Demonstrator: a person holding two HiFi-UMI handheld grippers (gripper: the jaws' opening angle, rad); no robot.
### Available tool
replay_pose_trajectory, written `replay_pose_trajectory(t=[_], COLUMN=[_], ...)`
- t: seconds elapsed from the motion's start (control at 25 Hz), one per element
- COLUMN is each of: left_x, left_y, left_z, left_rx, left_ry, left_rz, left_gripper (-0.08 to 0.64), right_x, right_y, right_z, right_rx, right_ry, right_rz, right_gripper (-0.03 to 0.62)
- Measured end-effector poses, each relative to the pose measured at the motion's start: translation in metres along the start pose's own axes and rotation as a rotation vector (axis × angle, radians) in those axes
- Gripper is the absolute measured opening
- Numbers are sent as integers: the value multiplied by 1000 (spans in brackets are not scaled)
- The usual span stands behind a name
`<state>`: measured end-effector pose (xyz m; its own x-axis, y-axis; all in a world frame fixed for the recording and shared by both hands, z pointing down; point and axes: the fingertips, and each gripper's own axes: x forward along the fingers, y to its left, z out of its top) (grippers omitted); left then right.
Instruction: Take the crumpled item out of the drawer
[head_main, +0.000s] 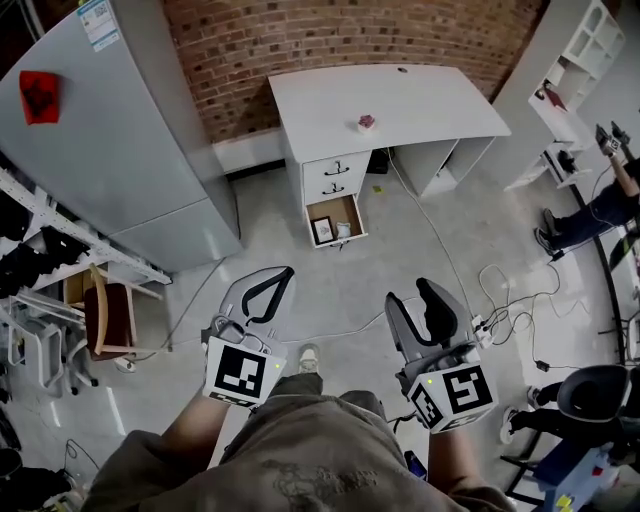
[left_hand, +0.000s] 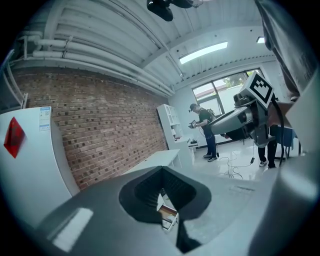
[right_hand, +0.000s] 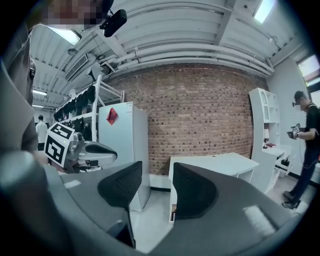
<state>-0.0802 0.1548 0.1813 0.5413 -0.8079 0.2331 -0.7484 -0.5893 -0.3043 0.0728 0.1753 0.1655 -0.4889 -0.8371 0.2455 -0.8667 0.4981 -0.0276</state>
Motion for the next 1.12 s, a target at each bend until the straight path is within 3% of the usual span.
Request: replay_pose_trajectory(t=[0.36,0.76,1.12], left_x=[39,102,186], left_y=[56,81,100], left_z=[-19,-23,-14], left_rx=[-35,-35,-46], left_ry=[30,42,88], left_rz=[5,4,51], left_gripper=[0,0,0], right_x=[66,119,181], right_y=[-20,-66,-133], right_z=[10,17,23], right_rx=[18,9,5], right_ry=[35,22,43], right_rz=[-7,5,109], right_gripper=[224,227,225])
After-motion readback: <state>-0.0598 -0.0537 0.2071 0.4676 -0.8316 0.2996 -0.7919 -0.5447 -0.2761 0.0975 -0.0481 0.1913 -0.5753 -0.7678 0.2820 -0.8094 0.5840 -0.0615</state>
